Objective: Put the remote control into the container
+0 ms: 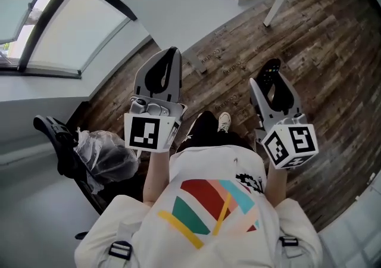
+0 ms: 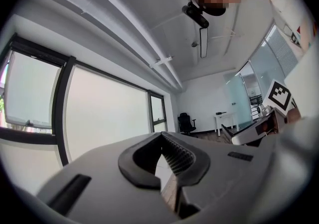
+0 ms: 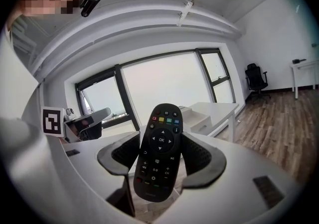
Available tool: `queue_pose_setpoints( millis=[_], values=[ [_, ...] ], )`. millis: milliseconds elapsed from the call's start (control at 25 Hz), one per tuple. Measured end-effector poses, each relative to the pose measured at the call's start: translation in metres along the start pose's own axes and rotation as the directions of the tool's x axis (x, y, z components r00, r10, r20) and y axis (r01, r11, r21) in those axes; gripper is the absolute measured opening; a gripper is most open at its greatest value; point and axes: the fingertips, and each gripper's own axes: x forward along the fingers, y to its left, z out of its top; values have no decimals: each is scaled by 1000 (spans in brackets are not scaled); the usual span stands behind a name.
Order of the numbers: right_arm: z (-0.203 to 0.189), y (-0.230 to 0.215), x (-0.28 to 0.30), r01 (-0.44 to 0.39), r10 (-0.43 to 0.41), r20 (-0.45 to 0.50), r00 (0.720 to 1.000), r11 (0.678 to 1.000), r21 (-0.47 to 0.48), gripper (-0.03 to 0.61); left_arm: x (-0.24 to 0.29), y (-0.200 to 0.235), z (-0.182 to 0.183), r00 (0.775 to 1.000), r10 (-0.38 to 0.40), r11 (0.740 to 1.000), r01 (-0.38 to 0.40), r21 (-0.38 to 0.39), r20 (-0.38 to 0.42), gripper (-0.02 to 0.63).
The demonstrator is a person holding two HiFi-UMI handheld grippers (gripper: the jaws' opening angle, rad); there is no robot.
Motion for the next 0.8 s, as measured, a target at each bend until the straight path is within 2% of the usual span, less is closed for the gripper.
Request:
queue_pose_setpoints(
  millis=[160,320,440,560,680,800],
  values=[
    [9,-21,6,29,-29,24,999,999,20,261,25,-5,2,999,-33,999,33,34,1,6],
    [15,-46,22,71,-72,25,997,997,28,261,62,-6,4,996,-80,996,78,53,35,6],
    [31,-61,46,95,-96,46,994,995,20,261,97,11,3,995,-73,995,68,80,62,6],
    [59,-67,68,132,-127,84,988,990,-59,261,137,36,9,993,-50,997,43,68,107,6],
    [94,-70,85,154,-135,112,984,971,-185,261,175,43,30,981,-77,996,68,54,177,6],
    [118,-80,112,154,-132,120,984,967,-202,261,207,45,31,980,-99,994,91,55,171,6]
  ],
)
